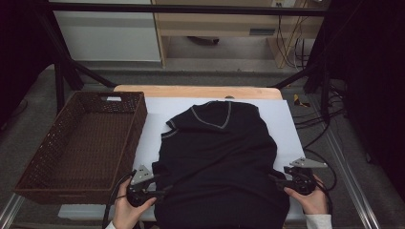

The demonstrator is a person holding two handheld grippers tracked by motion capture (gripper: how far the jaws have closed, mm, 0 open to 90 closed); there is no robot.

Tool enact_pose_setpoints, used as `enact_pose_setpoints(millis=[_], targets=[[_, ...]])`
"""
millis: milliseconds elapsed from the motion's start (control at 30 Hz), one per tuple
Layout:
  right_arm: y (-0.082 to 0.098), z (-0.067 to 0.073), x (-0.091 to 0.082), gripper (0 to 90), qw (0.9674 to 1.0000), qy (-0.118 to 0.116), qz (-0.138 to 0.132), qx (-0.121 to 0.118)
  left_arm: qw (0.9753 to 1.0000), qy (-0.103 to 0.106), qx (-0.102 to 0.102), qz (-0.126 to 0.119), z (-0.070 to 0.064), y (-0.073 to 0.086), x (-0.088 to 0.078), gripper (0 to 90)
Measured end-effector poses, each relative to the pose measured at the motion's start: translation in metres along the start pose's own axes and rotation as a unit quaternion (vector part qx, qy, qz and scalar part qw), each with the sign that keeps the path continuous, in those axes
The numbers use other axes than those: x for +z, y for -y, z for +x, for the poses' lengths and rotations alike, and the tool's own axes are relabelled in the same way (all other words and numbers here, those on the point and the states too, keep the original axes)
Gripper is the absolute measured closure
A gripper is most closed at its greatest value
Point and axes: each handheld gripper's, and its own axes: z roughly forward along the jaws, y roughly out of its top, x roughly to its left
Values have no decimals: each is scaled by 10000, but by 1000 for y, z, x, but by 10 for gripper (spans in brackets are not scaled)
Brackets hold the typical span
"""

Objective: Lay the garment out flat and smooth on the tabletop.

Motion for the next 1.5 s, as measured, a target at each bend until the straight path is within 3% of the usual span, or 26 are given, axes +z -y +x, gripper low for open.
enact_pose_setpoints(millis=[67,200,533,700,767,800,833,900,1067,1167,1200,1233,1267,1367,1400,1500], targets=[[1,-1,-1,251,10000,19,1,-1,9999,62,-82,59,2,5,3,389],[4,-1,-3,261,10000,21,1,26,10000,-45,14,51,0,8,4,464],[9,0,-3,308,9998,-63,166,49,9997,69,-241,-80,0,16,-1,585],[12,5,-6,522,9996,-87,277,-72,9995,123,-261,83,-1,17,-3,789],[12,7,-6,636,9994,-146,324,-40,9995,173,-232,106,-2,16,-3,836],[12,7,-6,636,9994,-146,324,-40,9995,173,-232,106,-2,16,-3,842],[12,10,-7,759,9988,-240,423,-10,9996,162,-189,110,-2,16,-3,849],[10,12,-6,812,9980,-390,507,10,9995,220,-132,169,-2,14,-5,855],[7,19,-9,832,9967,-597,543,-21,9998,125,-31,140,-1,7,-17,861],[4,27,-24,836,9944,-989,376,-22,9995,-38,81,295,-11,-1,-35,863],[4,27,-24,836,9944,-989,376,-22,9995,-38,81,295,-11,-1,-35,862],[4,29,-32,834,9919,-1247,228,6,9997,-43,165,181,-18,-4,-43,861],[4,29,-32,834,9919,-1247,228,6,9997,-43,165,181,-18,-4,-43,856],[4,28,-29,755,9973,-641,303,-169,9999,11,146,69,-18,-3,-40,752],[4,28,-29,755,9973,-641,303,-169,9999,8,124,55,-17,-1,-36,752],[7,29,-17,534,9991,13,227,-357,9999,18,113,71,-16,3,-27,573]])
